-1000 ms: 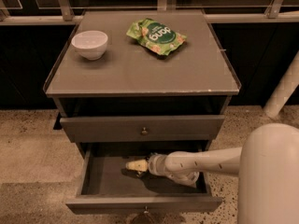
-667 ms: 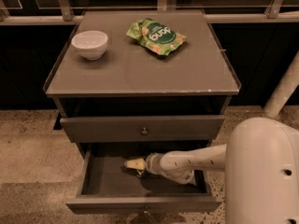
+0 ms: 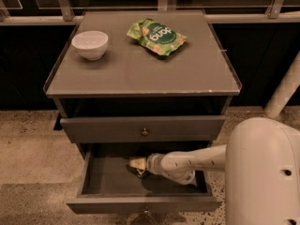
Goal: Pick redbull can from middle drawer and place on counter
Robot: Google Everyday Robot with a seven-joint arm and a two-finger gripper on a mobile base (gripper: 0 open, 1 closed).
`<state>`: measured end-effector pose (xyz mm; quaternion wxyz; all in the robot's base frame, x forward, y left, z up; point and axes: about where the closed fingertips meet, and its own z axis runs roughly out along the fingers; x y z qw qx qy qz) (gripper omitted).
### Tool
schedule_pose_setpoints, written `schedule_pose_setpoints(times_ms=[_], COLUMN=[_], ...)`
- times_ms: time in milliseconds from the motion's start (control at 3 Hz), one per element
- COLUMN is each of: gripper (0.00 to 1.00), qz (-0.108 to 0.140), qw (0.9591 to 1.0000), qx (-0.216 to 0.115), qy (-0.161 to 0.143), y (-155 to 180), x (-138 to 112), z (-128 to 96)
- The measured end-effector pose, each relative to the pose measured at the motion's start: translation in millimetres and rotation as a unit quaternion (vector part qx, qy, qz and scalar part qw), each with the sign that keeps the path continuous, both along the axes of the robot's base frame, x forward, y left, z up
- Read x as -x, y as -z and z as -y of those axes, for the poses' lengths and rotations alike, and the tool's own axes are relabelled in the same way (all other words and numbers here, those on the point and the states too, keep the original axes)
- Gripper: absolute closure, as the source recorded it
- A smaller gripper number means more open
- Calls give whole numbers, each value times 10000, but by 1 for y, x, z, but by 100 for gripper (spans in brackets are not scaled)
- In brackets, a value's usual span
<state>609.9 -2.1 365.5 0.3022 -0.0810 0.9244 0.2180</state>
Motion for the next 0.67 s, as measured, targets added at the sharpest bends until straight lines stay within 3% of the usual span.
schedule_pose_setpoints(times_ms=[667], gripper=[65], qz=[0], qw=[10000], qx=[0], qy=[0], y=[0], x=[0], z=[0])
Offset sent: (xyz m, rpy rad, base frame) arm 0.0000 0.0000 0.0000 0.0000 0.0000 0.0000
